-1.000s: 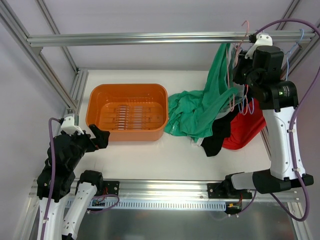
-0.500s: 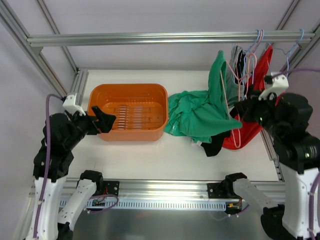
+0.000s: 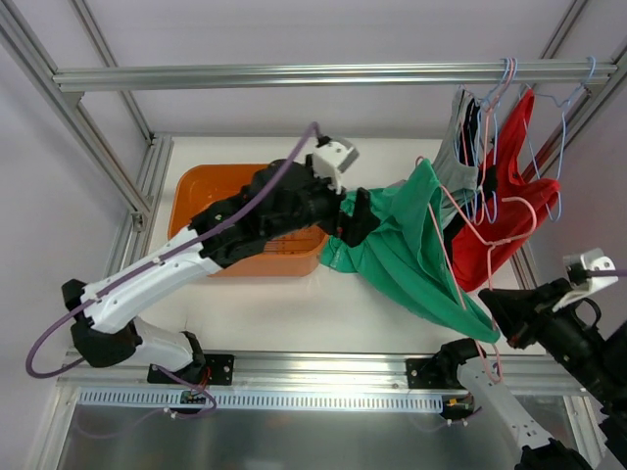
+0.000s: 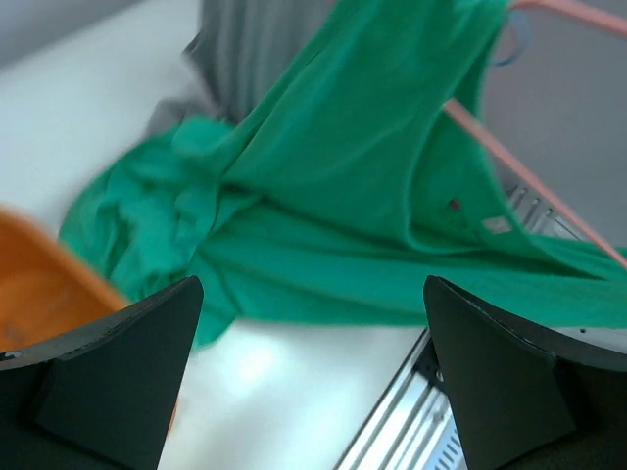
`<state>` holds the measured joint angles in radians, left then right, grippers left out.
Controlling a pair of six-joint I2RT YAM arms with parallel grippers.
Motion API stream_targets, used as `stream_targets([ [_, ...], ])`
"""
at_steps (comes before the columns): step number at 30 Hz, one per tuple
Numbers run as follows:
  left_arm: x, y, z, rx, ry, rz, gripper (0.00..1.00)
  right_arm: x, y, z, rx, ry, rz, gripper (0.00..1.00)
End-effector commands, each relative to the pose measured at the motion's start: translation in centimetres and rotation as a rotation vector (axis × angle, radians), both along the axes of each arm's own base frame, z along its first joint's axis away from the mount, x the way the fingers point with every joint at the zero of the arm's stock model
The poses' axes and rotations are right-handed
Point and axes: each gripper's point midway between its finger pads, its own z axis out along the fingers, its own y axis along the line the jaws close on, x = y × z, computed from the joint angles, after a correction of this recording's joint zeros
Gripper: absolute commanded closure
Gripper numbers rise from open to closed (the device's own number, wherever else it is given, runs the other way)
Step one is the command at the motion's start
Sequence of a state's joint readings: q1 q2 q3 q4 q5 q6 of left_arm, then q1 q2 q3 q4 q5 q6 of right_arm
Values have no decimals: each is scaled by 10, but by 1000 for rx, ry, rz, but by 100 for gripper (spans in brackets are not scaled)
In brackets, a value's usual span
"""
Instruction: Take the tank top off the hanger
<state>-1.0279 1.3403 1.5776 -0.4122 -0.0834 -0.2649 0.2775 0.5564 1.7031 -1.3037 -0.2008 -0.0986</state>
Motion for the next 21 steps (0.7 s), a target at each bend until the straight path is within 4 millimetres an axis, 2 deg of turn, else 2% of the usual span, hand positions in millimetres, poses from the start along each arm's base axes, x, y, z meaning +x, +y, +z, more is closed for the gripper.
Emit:
stream_targets([
  [1,0,-36,71,-110,-255,-67,1,-20,2,13,22,-29,65,100],
  [2,-2,-42,86,-142,-275,-83,1,-22,2,15,25,-35,71,100],
  [3,3,-55,80,-131,-272,-95,1,-24,3,17,27,-30,81,100],
  [5,-1,-67,94,-170,-291,-137,1,-30,6,24,41,-50,117,100],
  [10,-3,-94,90,-199,-297,-212,5,-28,10,30,43,-50,138,100],
  [12,-2,-102,87,-204,-302,-224,13,-28,12,31,48,-52,149,100],
  [13,-1,-104,86,-206,-307,-226,19,-28,15,32,51,-51,162,100],
  [14,1,-107,87,-208,-310,-227,33,-28,15,33,52,-56,164,100],
  [16,4,-113,80,-201,-298,-227,49,-27,15,34,52,-56,161,100],
  [17,4,-115,79,-202,-296,-230,64,-26,14,33,50,-52,157,100],
  [21,8,-116,74,-193,-289,-209,95,-25,12,32,44,-55,146,100],
])
